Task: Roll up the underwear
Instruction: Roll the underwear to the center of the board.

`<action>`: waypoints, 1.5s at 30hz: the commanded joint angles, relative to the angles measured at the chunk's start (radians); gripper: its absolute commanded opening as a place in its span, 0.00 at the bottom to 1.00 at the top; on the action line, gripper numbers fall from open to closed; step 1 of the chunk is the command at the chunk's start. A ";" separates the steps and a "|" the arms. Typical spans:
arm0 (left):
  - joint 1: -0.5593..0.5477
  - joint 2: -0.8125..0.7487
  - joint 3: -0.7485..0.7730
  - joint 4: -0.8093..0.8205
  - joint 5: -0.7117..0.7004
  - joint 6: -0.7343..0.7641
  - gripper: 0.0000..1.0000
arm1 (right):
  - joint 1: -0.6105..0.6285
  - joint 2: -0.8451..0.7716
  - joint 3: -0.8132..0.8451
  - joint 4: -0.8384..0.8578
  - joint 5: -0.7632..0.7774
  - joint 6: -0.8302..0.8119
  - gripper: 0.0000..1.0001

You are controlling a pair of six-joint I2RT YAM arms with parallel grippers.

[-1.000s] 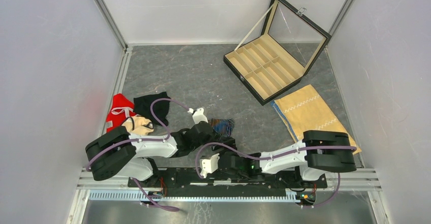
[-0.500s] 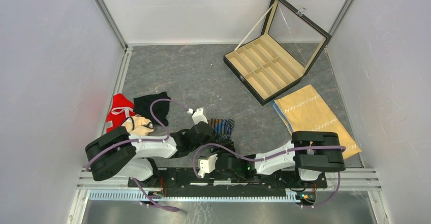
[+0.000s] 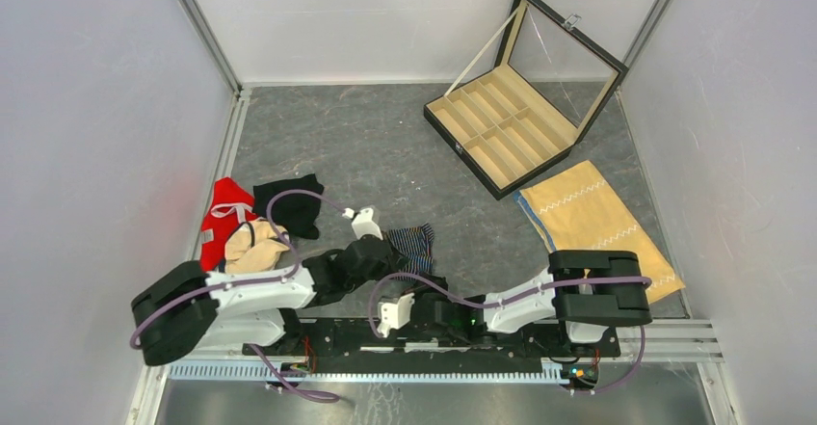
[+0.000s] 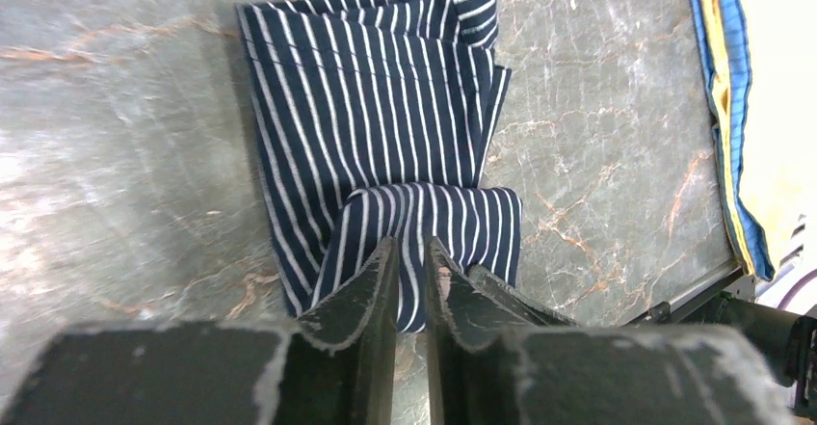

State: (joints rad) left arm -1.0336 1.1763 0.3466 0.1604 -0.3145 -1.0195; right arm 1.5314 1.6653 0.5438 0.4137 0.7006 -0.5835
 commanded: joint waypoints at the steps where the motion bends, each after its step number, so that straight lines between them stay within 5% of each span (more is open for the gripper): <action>1: 0.007 -0.188 -0.016 -0.214 -0.135 0.037 0.27 | -0.012 -0.047 -0.042 -0.040 -0.050 0.089 0.00; 5: 0.009 -0.393 -0.023 -0.360 -0.250 0.015 0.41 | -0.033 -0.116 -0.063 -0.066 -0.171 0.155 0.00; 11: 0.011 -0.583 -0.023 -0.503 -0.295 0.031 0.44 | -0.170 -0.184 -0.013 -0.194 -0.558 0.267 0.00; 25: 0.010 -0.644 -0.086 -0.360 -0.105 0.155 0.38 | -0.475 -0.091 0.130 -0.316 -1.272 0.379 0.00; 33: 0.010 -0.659 -0.095 -0.355 -0.092 0.178 0.34 | -0.563 -0.001 0.226 -0.378 -1.475 0.472 0.00; 45: 0.010 -0.491 -0.153 -0.300 -0.090 0.092 0.18 | -0.579 0.064 0.291 -0.412 -1.540 0.509 0.00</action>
State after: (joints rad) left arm -1.0271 0.6510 0.2211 -0.2089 -0.4088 -0.8917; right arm 0.9573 1.6920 0.7971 0.0422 -0.7769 -0.1154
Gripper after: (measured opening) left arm 0.195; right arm 0.051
